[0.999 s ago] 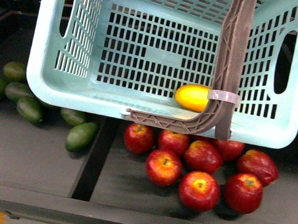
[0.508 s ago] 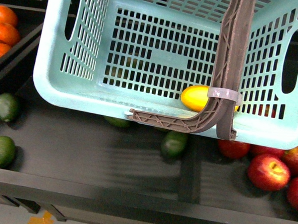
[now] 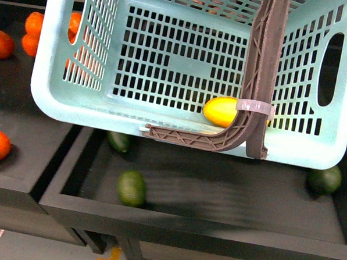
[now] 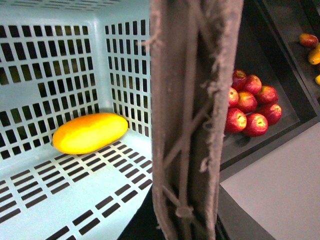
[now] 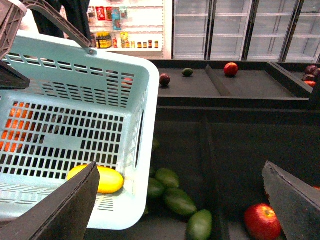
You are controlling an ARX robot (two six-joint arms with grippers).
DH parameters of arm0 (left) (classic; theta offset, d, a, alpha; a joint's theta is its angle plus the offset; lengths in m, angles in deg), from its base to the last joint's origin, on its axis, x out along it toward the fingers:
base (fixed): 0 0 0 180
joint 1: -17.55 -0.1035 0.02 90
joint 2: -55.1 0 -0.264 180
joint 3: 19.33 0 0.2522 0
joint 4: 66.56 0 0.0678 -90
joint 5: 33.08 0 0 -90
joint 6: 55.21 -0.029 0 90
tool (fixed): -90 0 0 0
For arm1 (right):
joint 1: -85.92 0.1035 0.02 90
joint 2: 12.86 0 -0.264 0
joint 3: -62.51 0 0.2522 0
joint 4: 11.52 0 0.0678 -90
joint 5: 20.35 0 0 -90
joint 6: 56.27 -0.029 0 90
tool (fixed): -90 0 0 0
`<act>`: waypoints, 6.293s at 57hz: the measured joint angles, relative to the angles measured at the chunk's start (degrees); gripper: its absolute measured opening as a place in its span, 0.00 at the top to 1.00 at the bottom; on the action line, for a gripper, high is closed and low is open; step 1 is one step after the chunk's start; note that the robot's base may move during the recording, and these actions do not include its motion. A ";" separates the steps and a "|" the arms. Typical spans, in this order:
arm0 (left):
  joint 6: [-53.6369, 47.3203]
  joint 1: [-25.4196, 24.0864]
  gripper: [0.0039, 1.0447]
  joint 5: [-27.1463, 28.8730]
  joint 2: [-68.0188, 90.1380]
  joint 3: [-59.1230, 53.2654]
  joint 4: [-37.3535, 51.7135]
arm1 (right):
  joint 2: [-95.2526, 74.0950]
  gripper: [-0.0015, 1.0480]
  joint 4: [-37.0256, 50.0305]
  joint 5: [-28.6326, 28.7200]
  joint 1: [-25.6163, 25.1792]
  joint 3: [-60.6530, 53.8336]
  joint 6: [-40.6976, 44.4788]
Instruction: Pick mango and avocado into basket
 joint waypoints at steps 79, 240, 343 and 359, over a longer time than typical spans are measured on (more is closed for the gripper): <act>0.07 0.00 0.92 -0.35 -0.13 -0.02 0.00 | -108.59 0.07 39.01 0.37 -15.58 39.04 3.43; 0.09 -0.02 0.92 -0.11 -0.13 0.00 0.00 | -160.63 0.44 33.51 3.80 -13.14 86.07 10.58; 0.07 -0.04 0.92 -0.09 -0.13 0.00 0.00 | -79.82 0.47 27.45 5.75 5.57 38.80 -3.08; -0.07 -0.04 0.92 0.35 -0.11 -0.02 -0.04 | -88.72 0.42 31.95 -3.32 15.78 41.20 -3.37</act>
